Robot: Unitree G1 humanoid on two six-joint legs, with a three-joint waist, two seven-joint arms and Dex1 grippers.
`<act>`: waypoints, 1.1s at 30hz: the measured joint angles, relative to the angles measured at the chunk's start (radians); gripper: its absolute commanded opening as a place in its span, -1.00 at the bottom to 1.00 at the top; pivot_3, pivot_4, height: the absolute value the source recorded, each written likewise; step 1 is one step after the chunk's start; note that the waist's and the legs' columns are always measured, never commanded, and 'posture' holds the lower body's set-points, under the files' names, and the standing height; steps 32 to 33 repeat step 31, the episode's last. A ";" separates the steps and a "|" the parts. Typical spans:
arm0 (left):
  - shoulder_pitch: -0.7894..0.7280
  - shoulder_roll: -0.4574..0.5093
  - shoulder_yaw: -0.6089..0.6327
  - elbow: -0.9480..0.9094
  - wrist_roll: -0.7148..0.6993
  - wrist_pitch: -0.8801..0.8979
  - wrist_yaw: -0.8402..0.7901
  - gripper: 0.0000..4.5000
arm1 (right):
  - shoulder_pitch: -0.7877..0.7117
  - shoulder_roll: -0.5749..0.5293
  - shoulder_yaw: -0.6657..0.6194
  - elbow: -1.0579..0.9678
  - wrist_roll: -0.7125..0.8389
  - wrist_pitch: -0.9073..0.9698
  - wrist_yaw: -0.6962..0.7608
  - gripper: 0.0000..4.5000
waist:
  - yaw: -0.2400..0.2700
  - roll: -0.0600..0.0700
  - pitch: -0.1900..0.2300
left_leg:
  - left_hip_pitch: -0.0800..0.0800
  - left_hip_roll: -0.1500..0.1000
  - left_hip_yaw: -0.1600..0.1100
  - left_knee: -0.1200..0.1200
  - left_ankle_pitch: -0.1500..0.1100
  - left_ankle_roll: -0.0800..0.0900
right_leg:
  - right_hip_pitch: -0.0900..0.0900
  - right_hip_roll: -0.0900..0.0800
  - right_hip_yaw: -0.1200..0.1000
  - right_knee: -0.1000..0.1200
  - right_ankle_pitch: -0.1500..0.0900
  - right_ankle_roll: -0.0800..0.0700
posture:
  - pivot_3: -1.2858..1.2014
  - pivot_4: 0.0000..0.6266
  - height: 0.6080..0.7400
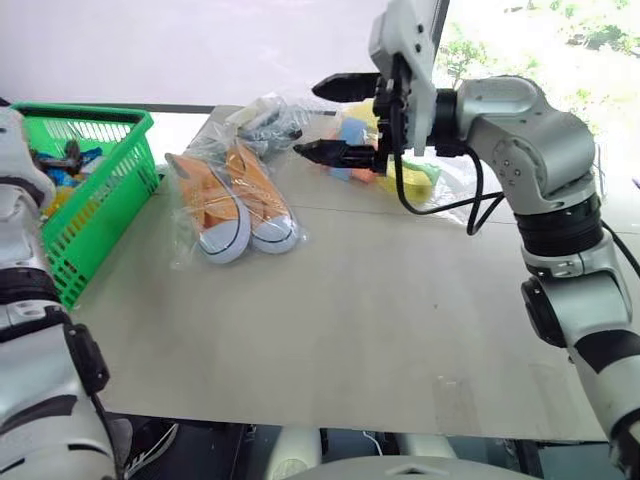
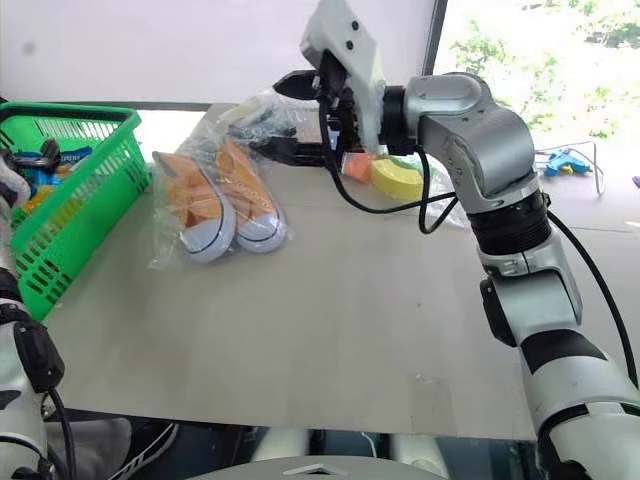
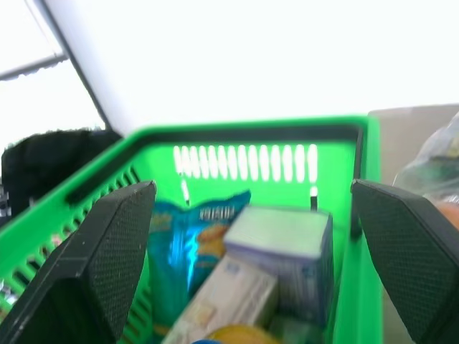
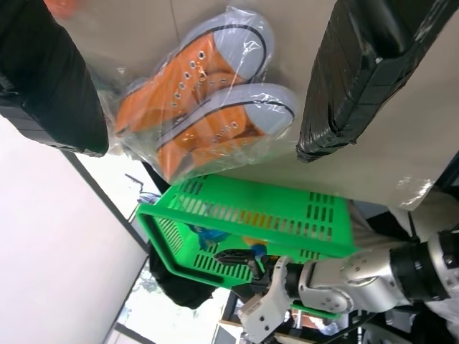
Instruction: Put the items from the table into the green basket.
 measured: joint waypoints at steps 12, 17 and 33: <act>0.092 -0.317 -0.064 -0.693 -0.225 0.303 -0.017 0.99 | 0.310 -0.188 -0.083 -0.176 -0.039 -0.006 -0.059 1.00 | 0.012 0.018 -0.016 | 0.001 0.000 0.002 0.004 -0.003 0.005 | 0.003 0.000 0.003 0.001 0.000 0.000 | 0.03 -1.00 1.00; 0.278 -0.448 -0.252 -0.920 -0.350 0.489 -0.131 0.99 | 0.507 -0.273 -0.154 -0.277 -0.029 -0.001 -0.068 1.00 | -0.020 0.026 -0.022 | 0.006 0.001 0.004 0.005 -0.004 0.008 | 0.007 0.004 0.006 0.000 0.000 0.000 | -0.01 -1.00 1.00; 0.696 -0.293 -0.275 -1.197 -0.419 0.656 -0.305 0.99 | 1.085 -0.429 -0.415 -0.479 -0.039 -0.008 -0.118 1.00 | -0.081 0.039 -0.021 | 0.035 0.008 0.006 0.001 -0.004 0.008 | 0.030 0.019 0.015 -0.004 -0.005 -0.001 | -0.06 -0.98 1.00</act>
